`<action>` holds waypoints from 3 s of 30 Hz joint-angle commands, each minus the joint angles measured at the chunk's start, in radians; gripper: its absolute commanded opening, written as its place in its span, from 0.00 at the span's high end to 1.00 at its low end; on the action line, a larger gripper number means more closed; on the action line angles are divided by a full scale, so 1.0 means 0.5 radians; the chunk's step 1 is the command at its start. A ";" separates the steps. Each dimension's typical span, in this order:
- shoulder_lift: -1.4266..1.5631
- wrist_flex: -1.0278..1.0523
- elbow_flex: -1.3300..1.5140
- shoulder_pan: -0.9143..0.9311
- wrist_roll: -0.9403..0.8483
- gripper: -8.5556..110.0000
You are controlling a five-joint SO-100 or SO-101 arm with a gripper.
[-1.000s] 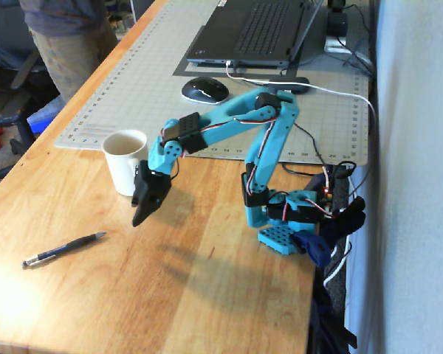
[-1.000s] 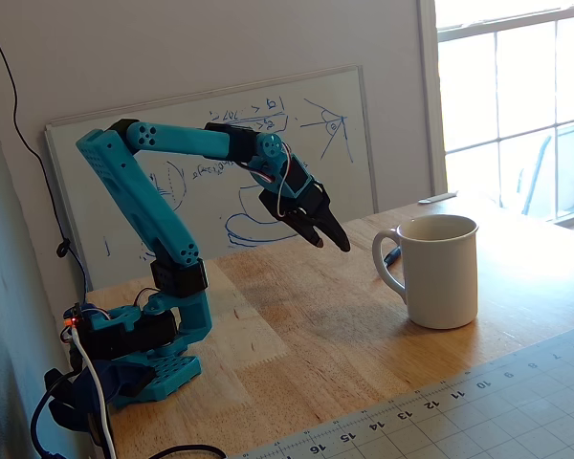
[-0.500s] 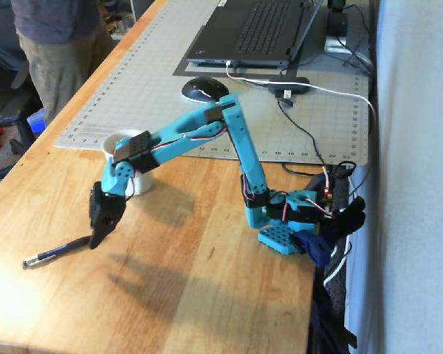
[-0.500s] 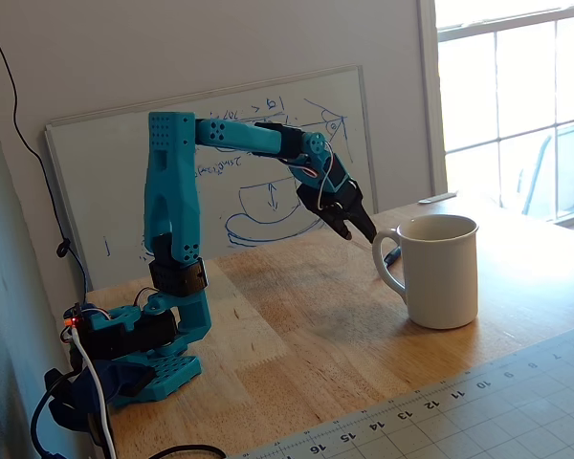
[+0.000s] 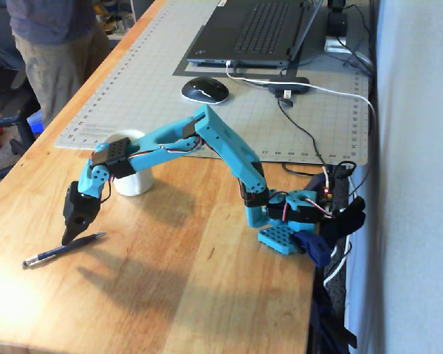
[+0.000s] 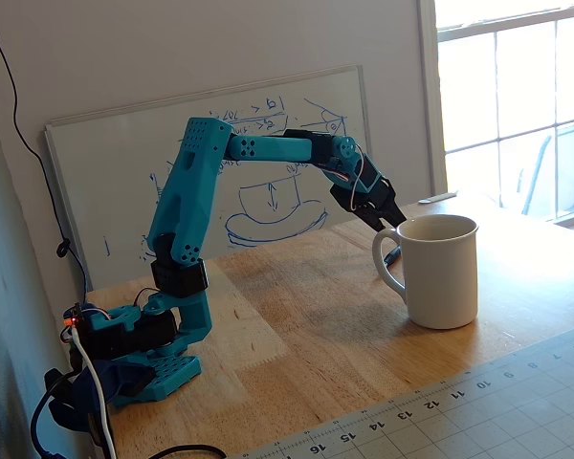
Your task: Grasp a pen and put it in a mug.
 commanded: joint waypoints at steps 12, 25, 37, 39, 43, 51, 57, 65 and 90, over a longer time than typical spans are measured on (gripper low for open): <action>-0.067 -0.046 -0.187 0.052 -0.018 0.74; -0.089 -0.043 -0.156 -0.003 0.012 0.74; -0.098 -0.040 -0.150 -0.043 0.012 0.87; -0.141 -0.040 -0.150 -0.043 0.012 0.89; -0.212 -0.040 -0.153 -0.034 -0.003 0.90; -0.218 -0.043 -0.184 -0.034 0.012 0.91; -0.215 -0.043 -0.190 -0.031 0.015 0.91; 0.089 -0.043 -0.163 -0.043 0.012 0.91; 1.049 -0.043 -0.098 -0.043 -0.021 0.90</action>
